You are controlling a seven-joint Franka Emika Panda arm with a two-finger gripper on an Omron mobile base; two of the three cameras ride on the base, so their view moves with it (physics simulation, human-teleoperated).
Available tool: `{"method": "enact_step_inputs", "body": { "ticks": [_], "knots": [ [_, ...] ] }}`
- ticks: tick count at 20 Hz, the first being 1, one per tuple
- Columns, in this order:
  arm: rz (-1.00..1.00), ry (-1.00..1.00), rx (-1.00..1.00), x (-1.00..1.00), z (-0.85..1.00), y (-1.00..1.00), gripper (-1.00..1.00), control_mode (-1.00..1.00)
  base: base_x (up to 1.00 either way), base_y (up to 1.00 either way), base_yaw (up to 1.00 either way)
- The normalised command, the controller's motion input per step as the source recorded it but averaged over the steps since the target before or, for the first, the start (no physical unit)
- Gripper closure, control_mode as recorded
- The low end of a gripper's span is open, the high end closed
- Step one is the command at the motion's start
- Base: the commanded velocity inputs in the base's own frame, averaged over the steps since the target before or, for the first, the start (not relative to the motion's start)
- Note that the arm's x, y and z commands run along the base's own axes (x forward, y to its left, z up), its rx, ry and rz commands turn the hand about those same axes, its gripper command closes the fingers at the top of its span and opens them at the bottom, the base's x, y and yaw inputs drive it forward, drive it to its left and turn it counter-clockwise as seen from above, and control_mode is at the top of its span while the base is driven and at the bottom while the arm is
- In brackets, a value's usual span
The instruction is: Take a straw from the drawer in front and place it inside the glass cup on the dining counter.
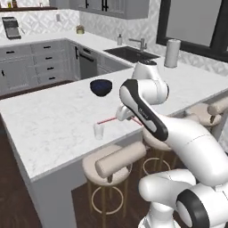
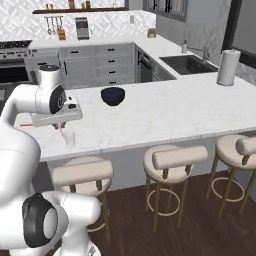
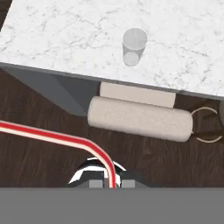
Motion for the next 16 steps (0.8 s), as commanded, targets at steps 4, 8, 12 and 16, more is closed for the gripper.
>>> {"method": "enact_step_inputs", "body": {
  "ticks": [4,8,12,16],
  "knots": [
    [0.0,0.0,0.0,0.0,0.0,0.0,1.0,1.0,0.68,-0.59,0.57],
    [0.0,0.0,0.0,0.0,0.0,0.0,1.0,1.0,0.96,-0.28,0.34],
    [0.0,0.0,0.0,0.0,0.0,0.0,1.0,1.0,0.99,-0.01,0.2],
    [0.0,0.0,0.0,0.0,0.0,0.0,1.0,1.0,0.9,0.0,0.2]
  ]
}}
